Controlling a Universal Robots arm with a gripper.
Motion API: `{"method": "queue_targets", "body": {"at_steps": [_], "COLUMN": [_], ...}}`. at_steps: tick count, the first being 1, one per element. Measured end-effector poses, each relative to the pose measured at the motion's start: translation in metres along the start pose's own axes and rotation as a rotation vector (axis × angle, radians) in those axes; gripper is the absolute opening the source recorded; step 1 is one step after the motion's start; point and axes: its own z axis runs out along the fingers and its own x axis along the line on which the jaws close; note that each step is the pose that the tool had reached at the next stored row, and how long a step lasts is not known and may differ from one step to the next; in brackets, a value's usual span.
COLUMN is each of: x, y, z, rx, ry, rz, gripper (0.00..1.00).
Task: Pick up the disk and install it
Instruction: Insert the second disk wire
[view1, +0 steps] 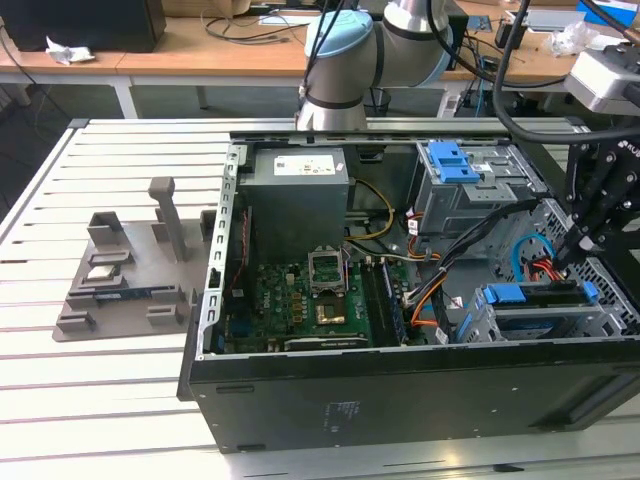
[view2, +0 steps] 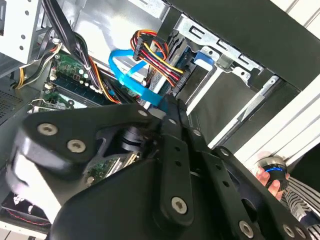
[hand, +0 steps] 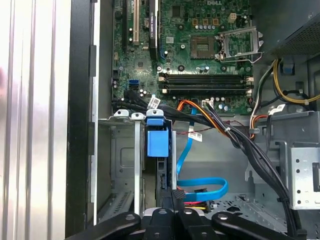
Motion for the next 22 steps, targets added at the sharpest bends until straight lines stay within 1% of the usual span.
{"method": "queue_targets", "body": {"at_steps": [2, 3, 4, 6, 8, 11, 15, 20, 22], "x": [0.0, 0.0016, 0.0042, 0.0059, 0.0069, 0.0075, 0.0074, 0.0083, 0.0128], "y": [0.0, 0.0009, 0.0022, 0.0026, 0.0039, 0.004, 0.0038, 0.0036, 0.0035], "z": [0.0, 0.0006, 0.0048, 0.0084, 0.0099, 0.0129, 0.0195, 0.0229, 0.0246], "rx": [0.0, 0.0001, 0.0, -0.0001, 0.0, 0.0, 0.0, 0.0, 0.0], "ry": [0.0, 0.0008, 0.0013, 0.0013, 0.0014, 0.0013, 0.0014, 0.0016, 0.0015], "rz": [0.0, 0.0, -0.001, -0.001, -0.002, -0.002, -0.002, -0.002, -0.003], "gripper": [0.11, 0.11, 0.11, 0.11, 0.11, 0.11, 0.11, 0.11, 0.11]}}
